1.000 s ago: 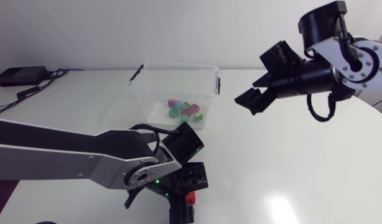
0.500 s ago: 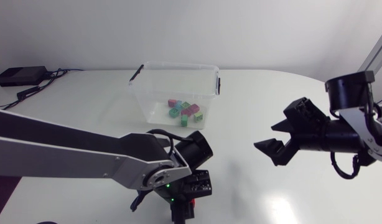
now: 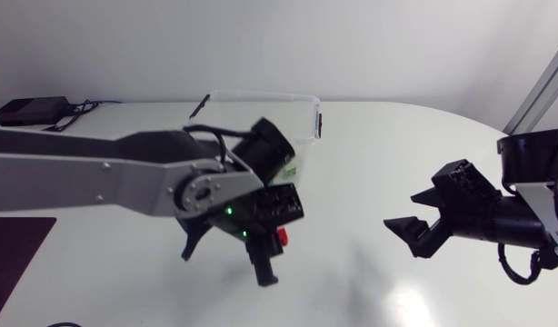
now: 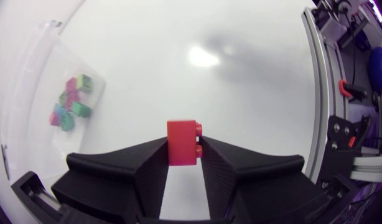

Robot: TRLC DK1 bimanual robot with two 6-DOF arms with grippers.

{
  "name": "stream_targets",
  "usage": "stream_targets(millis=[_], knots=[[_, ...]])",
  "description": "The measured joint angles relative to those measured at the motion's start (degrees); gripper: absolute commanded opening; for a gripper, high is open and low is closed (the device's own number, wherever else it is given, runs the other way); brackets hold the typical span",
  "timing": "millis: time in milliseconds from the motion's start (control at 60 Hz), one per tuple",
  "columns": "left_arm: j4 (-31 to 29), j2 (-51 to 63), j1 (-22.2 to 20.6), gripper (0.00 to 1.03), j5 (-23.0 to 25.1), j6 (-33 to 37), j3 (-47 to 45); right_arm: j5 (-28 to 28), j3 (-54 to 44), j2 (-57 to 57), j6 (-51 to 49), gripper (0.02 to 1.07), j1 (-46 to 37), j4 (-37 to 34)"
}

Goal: Place the duplo bricks in the container

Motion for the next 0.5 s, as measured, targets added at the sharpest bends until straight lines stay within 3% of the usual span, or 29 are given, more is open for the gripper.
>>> stream_targets(millis=[217,500], knots=[[0.44,-0.98,9.29,0.31,-0.22,0.02,9.49,0.61,-3.21,-5.33,0.02,1.02,-2.21,-0.04],[9.35,0.39,16.92,0.34,-2.51,-1.36,16.26,1.40,-6.27,-11.23,0.26,1.02,-5.81,-0.35]])
